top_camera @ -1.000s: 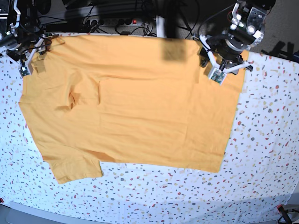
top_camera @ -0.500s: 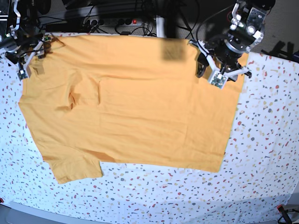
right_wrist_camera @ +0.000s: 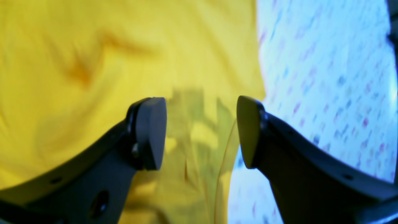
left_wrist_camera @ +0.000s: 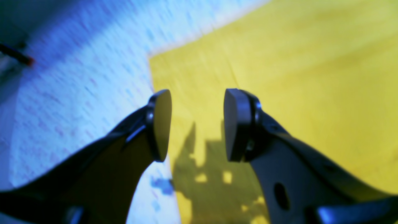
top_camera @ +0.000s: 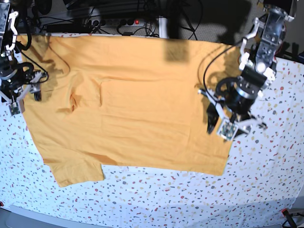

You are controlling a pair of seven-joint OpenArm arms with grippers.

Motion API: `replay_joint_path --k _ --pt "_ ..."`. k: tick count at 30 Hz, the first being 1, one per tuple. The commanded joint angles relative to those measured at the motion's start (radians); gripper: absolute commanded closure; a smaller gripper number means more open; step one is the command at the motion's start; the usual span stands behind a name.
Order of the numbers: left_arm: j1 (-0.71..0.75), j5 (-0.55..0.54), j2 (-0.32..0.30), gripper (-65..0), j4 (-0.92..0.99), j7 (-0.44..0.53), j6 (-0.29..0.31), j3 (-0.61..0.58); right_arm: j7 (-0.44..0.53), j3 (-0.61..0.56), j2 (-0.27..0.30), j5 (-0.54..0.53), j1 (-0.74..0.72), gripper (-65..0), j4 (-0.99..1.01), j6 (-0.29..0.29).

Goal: Fold the T-shirt properly
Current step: 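Move both grippers out over the shirt toward its hem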

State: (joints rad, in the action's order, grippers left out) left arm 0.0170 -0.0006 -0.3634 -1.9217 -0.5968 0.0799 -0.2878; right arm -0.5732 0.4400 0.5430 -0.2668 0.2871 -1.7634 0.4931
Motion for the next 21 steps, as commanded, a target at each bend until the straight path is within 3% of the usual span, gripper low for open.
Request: replay_joint_path --k 1,6,9,13,17,21 --pt "-0.039 0.0 -0.005 -26.4 -0.017 0.035 -0.008 0.006 0.045 0.012 0.019 -0.027 -0.02 -35.6 -0.019 -0.006" --pt "-0.153 0.0 -0.005 -26.4 -0.017 0.04 -0.008 0.006 0.068 0.012 0.019 -0.184 -0.093 -35.6 -0.019 0.002" --pt "-0.205 -0.001 -0.005 -26.4 -0.017 0.053 -0.008 0.006 0.014 0.012 0.012 -0.262 -0.143 -35.6 -0.019 0.013" --pt "-0.274 -0.004 -0.005 -26.4 -0.011 0.078 -0.009 0.006 -0.054 0.012 -0.01 -0.321 -0.209 -35.6 -0.019 0.08" --pt "-0.343 -0.003 -0.006 -26.4 0.001 0.098 -0.009 0.006 -0.054 0.012 -0.056 -0.371 -0.262 -35.6 -0.02 0.153" --pt "-0.405 -0.003 -0.005 -26.4 0.001 0.098 -0.009 0.006 -0.055 0.012 -0.121 -0.373 -0.322 -35.6 -0.02 0.165"
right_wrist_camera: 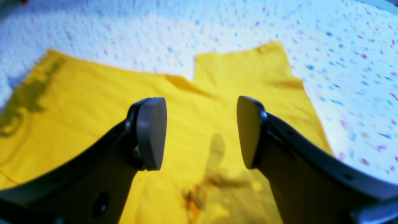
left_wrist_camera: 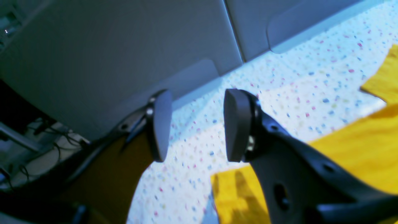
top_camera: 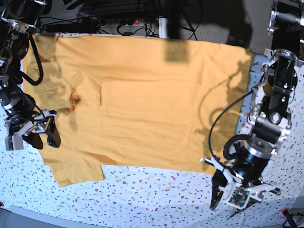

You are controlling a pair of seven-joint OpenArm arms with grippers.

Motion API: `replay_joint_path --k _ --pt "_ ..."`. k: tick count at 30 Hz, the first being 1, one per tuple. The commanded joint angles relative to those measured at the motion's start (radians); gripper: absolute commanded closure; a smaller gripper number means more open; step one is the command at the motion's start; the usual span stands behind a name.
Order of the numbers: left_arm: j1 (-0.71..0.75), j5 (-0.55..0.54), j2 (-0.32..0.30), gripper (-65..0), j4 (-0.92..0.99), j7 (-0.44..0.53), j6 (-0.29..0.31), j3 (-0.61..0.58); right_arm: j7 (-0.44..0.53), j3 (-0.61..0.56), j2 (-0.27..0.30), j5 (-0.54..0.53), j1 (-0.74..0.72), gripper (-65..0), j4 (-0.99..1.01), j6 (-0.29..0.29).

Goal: Fold the T-shirt properly
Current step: 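Move both grippers out over the shirt toward its hem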

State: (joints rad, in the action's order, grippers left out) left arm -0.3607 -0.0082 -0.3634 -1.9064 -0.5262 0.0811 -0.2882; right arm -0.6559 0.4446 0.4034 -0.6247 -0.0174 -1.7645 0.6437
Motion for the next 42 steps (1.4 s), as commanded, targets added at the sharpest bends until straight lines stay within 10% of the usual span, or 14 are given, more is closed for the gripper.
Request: replay_joint_path --k 1,15,25,34,38,42 --pt "-0.04 0.005 -0.005 -26.4 -0.014 0.027 -0.01 0.006 0.029 0.007 0.002 -0.016 -0.032 -35.6 -0.018 0.014" --pt "-0.123 0.008 -0.005 -26.4 0.072 0.035 -0.017 0.006 0.009 -0.006 -0.165 -0.015 -0.182 -35.6 -0.018 0.015" --pt "-0.459 -0.058 0.012 -26.4 0.83 0.102 -0.013 0.006 -0.011 -0.168 -0.165 -0.003 -0.182 -35.6 -0.018 0.015" --pt "-0.695 -0.329 0.016 -26.4 1.595 0.155 0.247 0.006 -0.041 -0.299 -0.166 -0.004 -0.182 -35.6 -0.018 0.015" --pt "-0.647 -0.522 0.014 -26.4 1.682 0.155 0.389 0.007 -0.082 -0.301 -0.199 -0.004 -0.182 -35.6 -0.018 0.015" --pt "-0.566 -0.55 0.038 -26.4 1.677 0.179 0.406 0.08 -0.132 -0.301 -0.238 -0.005 -0.182 -35.6 -0.018 0.015"
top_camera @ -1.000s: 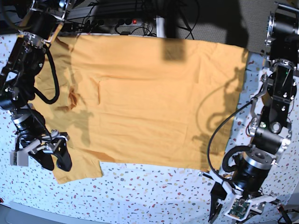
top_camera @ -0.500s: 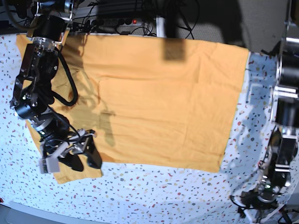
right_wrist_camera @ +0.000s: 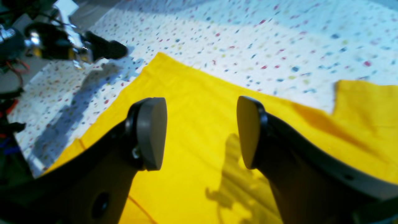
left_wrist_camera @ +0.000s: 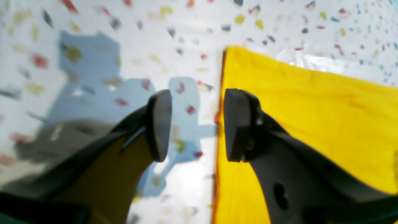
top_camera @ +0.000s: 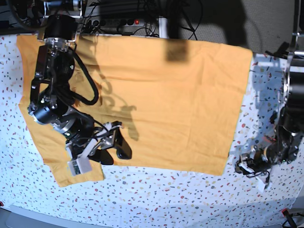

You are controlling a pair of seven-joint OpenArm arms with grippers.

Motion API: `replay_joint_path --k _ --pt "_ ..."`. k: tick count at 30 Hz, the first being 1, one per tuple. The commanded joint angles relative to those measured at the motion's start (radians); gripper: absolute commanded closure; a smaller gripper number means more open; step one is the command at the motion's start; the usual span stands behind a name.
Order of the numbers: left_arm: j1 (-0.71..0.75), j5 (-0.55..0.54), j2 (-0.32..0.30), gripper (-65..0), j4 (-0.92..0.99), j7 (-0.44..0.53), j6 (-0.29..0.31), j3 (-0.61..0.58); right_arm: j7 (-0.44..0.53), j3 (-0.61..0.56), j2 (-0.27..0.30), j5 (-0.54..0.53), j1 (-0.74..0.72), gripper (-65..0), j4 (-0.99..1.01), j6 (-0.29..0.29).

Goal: Fold the T-shirt properly
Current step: 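Move both grippers out over the shirt toward its hem, then grasp the shirt hem edge with the left gripper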

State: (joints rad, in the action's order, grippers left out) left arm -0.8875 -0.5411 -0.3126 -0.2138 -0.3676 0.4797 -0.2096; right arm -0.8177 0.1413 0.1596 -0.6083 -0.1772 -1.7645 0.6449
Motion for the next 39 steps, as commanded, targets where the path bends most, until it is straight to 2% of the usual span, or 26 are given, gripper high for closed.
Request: replay_joint_path --k 1,4,7,12,15,26,30,33,36,39 --pt "-0.014 -0.017 -0.005 -26.4 -0.015 0.023 0.008 0.034 0.013 0.002 -0.003 -0.021 -0.022 -35.6 -0.018 0.014" --pt "0.068 0.013 0.018 -26.4 -0.015 0.091 0.007 0.14 -0.04 0.002 -0.023 -0.024 -0.022 -35.6 -0.018 0.051" --pt "0.118 0.082 0.032 -26.4 -0.015 0.168 0.007 0.248 -0.068 0.002 -0.034 -0.025 -0.021 -35.6 -0.018 0.053" --pt "0.122 0.088 0.029 -26.4 -0.017 0.149 0.008 0.359 -0.088 0.002 -0.035 -0.043 -0.019 -35.6 -0.018 0.053" --pt "0.122 0.088 0.035 -26.4 -0.017 0.153 0.008 0.36 -0.105 0.002 -0.035 -0.085 -0.019 -35.6 -0.018 0.053" --pt "0.121 0.089 0.128 -26.4 -0.1 0.183 0.016 0.36 -0.12 0.002 -0.035 -0.085 -0.019 -35.6 -0.018 0.053" --pt "0.121 0.173 0.153 -26.4 -0.1 0.213 0.015 0.36 -0.134 0.002 -0.035 -0.084 -0.019 -35.6 -0.018 0.053" --pt "0.121 0.179 0.145 -26.4 -0.1 0.223 0.013 0.36 -0.137 0.002 -0.035 -0.085 -0.019 -35.6 -0.018 0.053" --pt "0.121 0.184 0.137 -26.4 -0.101 0.275 -0.063 0.36 -0.137 0.002 -0.035 -0.085 -0.019 -35.6 -0.018 0.053" --pt "0.121 0.248 0.125 -26.4 -0.119 0.339 -0.069 0.36 -0.138 0.002 -0.035 -0.084 -0.019 -35.6 -0.018 0.053"
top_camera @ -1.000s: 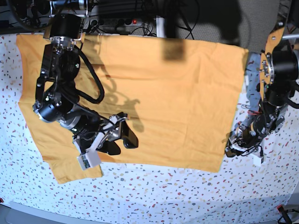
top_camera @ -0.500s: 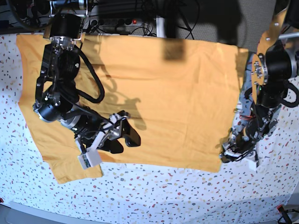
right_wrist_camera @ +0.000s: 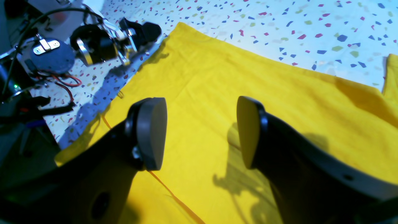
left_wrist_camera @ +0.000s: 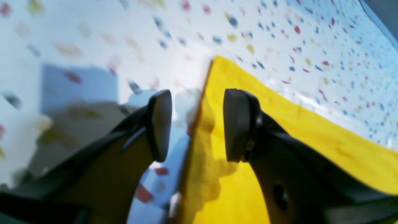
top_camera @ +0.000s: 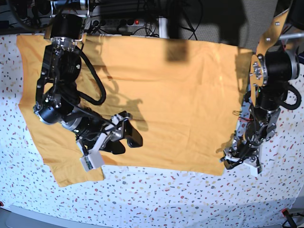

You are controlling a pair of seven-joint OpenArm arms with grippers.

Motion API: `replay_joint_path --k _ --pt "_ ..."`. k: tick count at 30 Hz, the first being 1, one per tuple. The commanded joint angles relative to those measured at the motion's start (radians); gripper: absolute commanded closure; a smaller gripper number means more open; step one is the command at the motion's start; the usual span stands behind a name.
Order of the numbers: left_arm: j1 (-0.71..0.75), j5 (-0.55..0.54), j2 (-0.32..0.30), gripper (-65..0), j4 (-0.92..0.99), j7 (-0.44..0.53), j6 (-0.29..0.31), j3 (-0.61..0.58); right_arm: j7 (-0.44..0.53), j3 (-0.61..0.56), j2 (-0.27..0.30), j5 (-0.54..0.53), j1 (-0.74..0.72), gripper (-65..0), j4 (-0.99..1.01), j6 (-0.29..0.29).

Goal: Fold the T-shirt properly
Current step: 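Grasp the shirt hem edge with the left gripper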

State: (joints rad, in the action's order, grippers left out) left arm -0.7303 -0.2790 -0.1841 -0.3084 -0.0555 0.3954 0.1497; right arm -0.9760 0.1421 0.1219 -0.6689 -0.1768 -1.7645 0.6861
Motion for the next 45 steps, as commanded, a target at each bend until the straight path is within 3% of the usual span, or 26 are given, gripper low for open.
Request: replay_joint_path --k 1,6,9,20,31,34,36,37,42,45 --pt "-0.037 0.027 -0.006 -26.4 -0.033 0.05 0.01 0.001 0.021 0.002 0.003 -0.023 -0.02 -35.6 -0.018 0.012" --pt "-0.027 0.073 0.008 -26.4 -0.043 0.077 -0.153 -0.002 0.021 0.002 0.003 -0.024 -0.02 -35.6 -0.018 0.012" --pt "-0.011 0.089 0.022 -26.4 -0.043 0.082 -0.201 -0.003 0.021 0.002 0.002 -0.024 -0.02 -35.6 -0.018 0.012" --pt "0.021 0.093 0.058 -26.4 -0.043 0.05 -0.205 -0.248 0.01 0.002 0.003 -0.024 -0.02 -35.6 -0.018 0.012" --pt "0.018 0.089 0.103 -26.2 -0.043 0.069 -0.205 -0.264 0.009 0.002 0.003 -0.024 -0.02 -35.6 -0.018 0.012" --pt "0.018 0.089 0.098 -18.6 -0.043 0.073 -0.206 -0.265 0.009 0.002 0.003 -0.024 -0.02 -35.6 -0.018 0.012" --pt "0.018 0.089 0.094 -3.5 -0.043 0.079 -0.206 -0.265 0.009 0.002 0.003 -0.023 -0.02 -35.6 -0.018 0.012" --pt "0.018 0.089 0.092 0.0 -0.043 0.081 -0.206 -0.264 0.009 0.002 0.003 -0.023 -0.02 -35.6 -0.018 0.012" --pt "0.015 0.095 0.08 0.0 -0.075 0.065 -0.207 -0.264 0.011 0.002 0.003 -0.01 -0.021 -35.6 -0.018 0.012" --pt "0.015 0.096 0.071 0.0 -0.142 0.019 -0.206 -0.264 0.056 0.003 0.005 0.08 -0.028 -35.6 -0.018 0.012"
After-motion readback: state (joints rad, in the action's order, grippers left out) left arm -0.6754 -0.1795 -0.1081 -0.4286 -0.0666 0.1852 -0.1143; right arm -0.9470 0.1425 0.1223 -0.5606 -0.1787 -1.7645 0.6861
